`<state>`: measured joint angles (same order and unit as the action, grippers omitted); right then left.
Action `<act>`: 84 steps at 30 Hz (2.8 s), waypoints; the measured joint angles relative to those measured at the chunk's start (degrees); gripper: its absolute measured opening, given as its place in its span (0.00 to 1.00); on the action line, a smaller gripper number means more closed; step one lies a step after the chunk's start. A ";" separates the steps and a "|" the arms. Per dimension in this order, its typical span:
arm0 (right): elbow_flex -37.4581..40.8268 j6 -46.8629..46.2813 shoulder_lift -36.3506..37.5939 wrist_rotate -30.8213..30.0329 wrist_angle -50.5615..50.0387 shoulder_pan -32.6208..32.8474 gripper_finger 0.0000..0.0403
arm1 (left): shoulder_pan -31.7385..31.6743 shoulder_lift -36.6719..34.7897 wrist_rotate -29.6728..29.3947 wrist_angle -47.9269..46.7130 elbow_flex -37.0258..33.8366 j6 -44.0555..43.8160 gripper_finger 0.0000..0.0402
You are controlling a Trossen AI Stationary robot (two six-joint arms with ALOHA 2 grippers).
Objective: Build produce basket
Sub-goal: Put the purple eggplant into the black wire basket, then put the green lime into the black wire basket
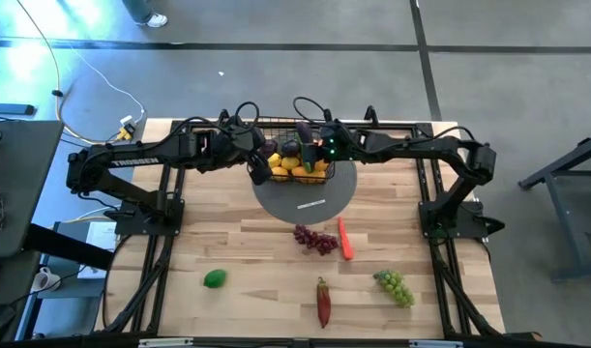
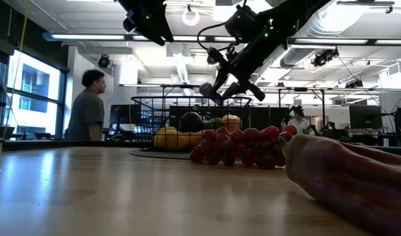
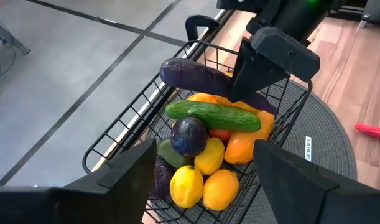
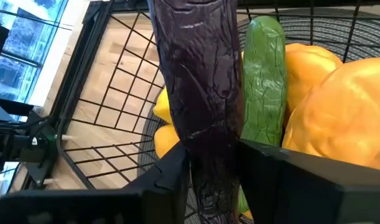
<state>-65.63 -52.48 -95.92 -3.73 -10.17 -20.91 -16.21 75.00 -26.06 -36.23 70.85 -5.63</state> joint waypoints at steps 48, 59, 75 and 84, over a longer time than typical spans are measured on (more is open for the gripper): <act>0.00 -3.01 14.29 0.86 -3.86 12.61 0.53 | 11.06 0.00 8.12 -8.59 0.00 -7.13 0.65; 0.00 -6.02 14.29 -0.33 -12.69 18.48 0.53 | 17.86 0.00 10.91 -17.69 0.00 -17.99 0.65; 0.00 -0.84 14.29 8.49 -14.26 21.59 0.53 | 36.93 0.00 16.58 -26.99 -0.07 -27.67 0.65; 0.00 3.03 14.27 8.75 -15.34 22.49 0.53 | 47.79 0.00 14.41 -26.99 -0.07 -41.52 0.65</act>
<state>-65.63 -49.45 -81.65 5.02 -25.51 1.58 31.59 75.00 -11.65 -63.22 70.78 -47.15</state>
